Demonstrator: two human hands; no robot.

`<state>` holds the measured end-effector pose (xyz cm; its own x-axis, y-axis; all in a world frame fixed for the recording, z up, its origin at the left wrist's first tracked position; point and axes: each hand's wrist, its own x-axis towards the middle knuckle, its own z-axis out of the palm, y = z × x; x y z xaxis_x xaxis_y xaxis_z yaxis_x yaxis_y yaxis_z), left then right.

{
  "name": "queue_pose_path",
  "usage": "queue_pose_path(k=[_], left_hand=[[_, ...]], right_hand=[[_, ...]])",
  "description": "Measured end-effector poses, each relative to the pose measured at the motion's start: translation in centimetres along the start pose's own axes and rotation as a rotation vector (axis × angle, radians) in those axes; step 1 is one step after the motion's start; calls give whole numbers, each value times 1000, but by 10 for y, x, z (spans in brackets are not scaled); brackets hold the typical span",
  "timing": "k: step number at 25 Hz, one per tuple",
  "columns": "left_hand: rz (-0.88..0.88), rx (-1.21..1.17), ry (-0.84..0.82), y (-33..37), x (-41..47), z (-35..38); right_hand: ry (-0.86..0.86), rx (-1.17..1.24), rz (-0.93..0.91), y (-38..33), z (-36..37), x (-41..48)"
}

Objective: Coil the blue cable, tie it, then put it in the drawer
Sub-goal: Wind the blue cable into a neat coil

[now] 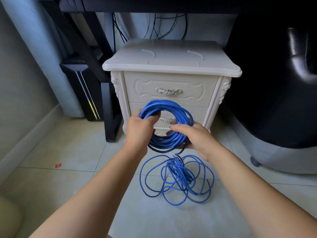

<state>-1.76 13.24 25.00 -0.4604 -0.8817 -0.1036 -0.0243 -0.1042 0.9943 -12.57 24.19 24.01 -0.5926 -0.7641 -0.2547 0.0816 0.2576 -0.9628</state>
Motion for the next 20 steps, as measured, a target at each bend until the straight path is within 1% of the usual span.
queue_pose_path(k=[3,5,7,9,11,13,15,18,20], left_hand=[[-110,-167,48,0,3,-1],[-165,-256,39,0,-1,2],[-197,-306,-5,-2,-8,7],[-190,-210,-43,-6,-9,6],[-182,-86,-118,-4,-4,-2],[-170,-34,-184,1,-1,-11],[-55,94,-207,3,3,-19],[178,434,-241,1,4,-25],[273,513,-300,2,3,-28]], right_hand=[[-28,48,23,5,11,-2],[22,141,16,5,18,-2],[107,251,9,3,20,-1],[158,279,-4,-2,20,1],[175,204,-12,-4,16,2],[153,79,-6,-9,12,2],[109,-92,-26,-11,10,0],[72,-290,-68,-12,6,1],[20,-398,-95,-16,4,1]])
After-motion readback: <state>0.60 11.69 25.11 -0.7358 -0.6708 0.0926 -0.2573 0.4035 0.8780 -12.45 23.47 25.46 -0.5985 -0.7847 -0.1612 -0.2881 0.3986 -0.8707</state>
